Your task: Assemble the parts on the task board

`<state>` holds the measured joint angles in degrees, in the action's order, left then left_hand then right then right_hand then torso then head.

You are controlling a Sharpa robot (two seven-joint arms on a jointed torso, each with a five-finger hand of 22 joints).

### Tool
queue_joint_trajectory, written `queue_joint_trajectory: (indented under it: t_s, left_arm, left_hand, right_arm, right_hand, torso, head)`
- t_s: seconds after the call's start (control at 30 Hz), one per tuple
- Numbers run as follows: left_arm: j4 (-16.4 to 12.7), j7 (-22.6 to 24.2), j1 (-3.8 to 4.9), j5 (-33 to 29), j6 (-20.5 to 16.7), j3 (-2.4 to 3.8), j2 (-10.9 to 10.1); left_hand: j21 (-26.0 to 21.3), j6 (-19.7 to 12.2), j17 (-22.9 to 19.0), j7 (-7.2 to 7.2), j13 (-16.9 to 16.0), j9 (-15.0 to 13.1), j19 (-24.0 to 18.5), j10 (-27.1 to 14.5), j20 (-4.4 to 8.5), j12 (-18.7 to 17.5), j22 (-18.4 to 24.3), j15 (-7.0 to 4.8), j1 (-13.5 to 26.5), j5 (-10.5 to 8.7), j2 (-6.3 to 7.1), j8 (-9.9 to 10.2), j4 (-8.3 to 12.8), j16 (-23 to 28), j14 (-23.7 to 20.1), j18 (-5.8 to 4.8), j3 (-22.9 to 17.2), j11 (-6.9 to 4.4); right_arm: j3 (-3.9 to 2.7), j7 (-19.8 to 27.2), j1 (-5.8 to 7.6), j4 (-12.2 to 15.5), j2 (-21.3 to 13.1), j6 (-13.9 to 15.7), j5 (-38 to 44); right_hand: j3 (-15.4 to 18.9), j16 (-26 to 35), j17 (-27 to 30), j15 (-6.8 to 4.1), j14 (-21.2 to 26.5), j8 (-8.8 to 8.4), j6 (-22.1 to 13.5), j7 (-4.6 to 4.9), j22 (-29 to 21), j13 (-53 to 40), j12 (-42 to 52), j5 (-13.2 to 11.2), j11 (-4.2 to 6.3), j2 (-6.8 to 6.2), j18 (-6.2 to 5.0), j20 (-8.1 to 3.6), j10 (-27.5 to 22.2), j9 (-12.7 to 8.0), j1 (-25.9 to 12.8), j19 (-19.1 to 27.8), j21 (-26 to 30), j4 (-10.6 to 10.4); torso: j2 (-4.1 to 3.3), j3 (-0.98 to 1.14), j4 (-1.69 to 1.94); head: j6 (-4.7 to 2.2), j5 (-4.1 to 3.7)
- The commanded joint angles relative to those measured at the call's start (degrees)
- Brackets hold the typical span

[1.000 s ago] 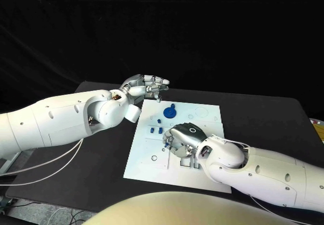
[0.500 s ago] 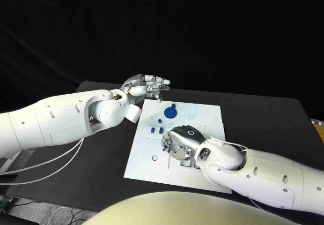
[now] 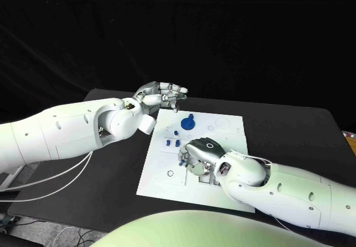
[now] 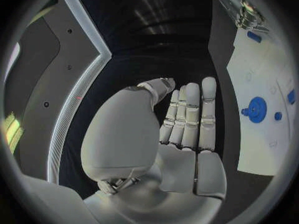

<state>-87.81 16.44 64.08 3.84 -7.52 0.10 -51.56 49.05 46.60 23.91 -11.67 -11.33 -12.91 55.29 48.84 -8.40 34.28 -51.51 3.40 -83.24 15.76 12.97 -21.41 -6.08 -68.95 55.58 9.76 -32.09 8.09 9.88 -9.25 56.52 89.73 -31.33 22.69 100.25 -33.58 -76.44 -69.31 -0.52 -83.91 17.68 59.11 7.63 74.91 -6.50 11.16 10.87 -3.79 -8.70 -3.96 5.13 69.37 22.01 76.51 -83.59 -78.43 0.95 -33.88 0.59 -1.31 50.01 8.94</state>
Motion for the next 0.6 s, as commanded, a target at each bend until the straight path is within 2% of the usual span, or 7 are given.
queue_joint_trajectory:
  t_s: [0.03, 0.6]
  left_arm:
    - [-0.1, 0.1, 0.03, 0.2, 1.0, 0.06, 0.1]
    - [-0.1, -0.1, 0.03, 0.3, 1.1, 0.06, 0.1]
  left_hand:
    - [0.3, -0.4, 0.1, -0.17, 0.1, 0.1, -0.2, -0.3, -0.29, 0.2, -0.1, 0.19, 0.1, 0.24, -0.14, -0.1, 0.2, -0.2, -0.1, 0.78, -0.1, -0.14]
    - [0.3, -0.4, 0.1, -0.17, 0.1, 0.1, -0.2, -0.3, -0.29, 0.2, -0.1, 0.19, 0.1, 0.24, -0.14, -0.1, 0.2, -0.2, -0.1, 0.78, -0.1, -0.14]
  right_arm:
    - [0.09, -0.1, -0.16, -0.3, 0.2, -1.9, 2.3]
    - [0.17, 0.0, -0.23, -0.7, 1.0, -3.2, 2.8]
  right_hand:
    - [-0.3, -0.2, 0.0, -0.44, -2.8, 0.21, 0.2, -0.05, 6.7, -0.1, -0.1, 0.2, 0.23, 0.52, 1.12, -0.17, 0.3, 0.1, -0.2, -0.5, -0.2, -0.2]
    - [-0.3, -0.3, 0.1, -0.42, -2.7, 0.19, 0.1, -0.03, 6.5, -0.1, -0.3, 0.2, 0.19, 0.44, 1.06, -0.16, 0.3, 0.1, -0.3, -0.4, 0.0, -0.2]
  torso:
    - [0.00, 0.01, -0.01]
    - [0.03, -0.03, -0.01]
  head:
    - [-0.01, -0.01]
    - [-0.01, -0.14]
